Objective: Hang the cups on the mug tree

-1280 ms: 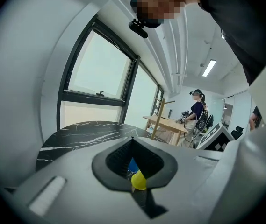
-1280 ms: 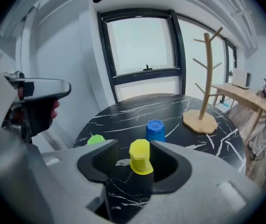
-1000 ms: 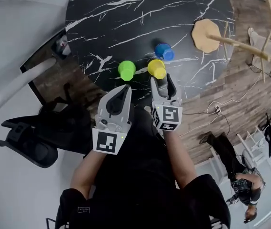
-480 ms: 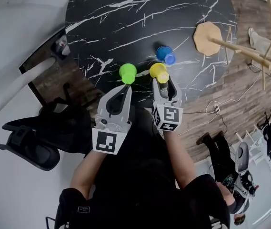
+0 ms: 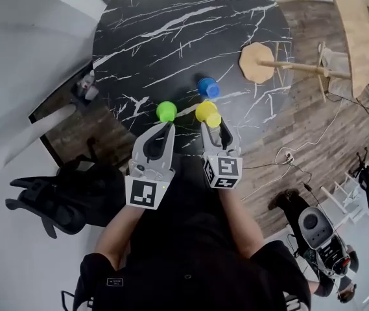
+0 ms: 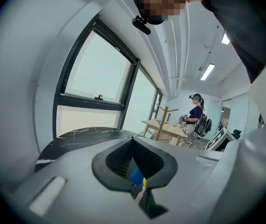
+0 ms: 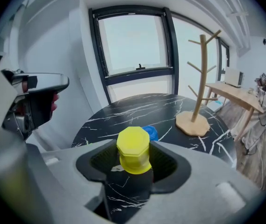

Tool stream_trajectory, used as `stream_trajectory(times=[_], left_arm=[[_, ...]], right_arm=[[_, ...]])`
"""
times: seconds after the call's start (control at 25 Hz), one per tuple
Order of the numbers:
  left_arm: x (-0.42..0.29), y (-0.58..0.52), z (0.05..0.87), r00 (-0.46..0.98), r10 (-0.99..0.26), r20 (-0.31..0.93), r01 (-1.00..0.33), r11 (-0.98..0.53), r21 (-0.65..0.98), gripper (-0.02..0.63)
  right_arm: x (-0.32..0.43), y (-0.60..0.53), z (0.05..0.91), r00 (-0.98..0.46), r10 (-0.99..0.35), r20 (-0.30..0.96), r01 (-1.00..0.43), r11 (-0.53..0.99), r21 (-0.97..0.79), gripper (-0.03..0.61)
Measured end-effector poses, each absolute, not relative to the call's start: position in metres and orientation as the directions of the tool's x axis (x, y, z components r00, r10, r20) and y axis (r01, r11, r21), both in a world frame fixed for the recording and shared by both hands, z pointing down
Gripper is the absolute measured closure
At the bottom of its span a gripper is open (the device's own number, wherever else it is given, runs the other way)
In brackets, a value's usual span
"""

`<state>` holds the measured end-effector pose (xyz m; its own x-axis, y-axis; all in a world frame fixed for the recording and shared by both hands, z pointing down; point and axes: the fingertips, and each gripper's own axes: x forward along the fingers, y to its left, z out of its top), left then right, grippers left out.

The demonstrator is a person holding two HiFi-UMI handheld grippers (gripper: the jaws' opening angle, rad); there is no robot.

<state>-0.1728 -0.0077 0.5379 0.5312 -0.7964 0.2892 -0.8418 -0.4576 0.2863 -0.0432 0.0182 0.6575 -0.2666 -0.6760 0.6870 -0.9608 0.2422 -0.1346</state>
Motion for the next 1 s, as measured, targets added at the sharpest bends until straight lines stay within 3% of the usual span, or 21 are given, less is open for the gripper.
stream_trajectory(times=[0.52, 1.0], left_arm=[[-0.129, 0.014, 0.447, 0.602, -0.78, 0.173, -0.785, -0.537, 0.31, 0.617], [-0.078, 0.006, 0.397, 0.514, -0.851, 0.104, -0.842, -0.478, 0.25, 0.617]], right_arm=[[-0.023, 0.022, 0.542, -0.3, -0.792, 0.532, -0.953, 0.271, -0.135, 0.367], [0.021, 0.019, 0.491, -0.411, -0.792, 0.451, -0.91, 0.389, -0.145, 0.368]])
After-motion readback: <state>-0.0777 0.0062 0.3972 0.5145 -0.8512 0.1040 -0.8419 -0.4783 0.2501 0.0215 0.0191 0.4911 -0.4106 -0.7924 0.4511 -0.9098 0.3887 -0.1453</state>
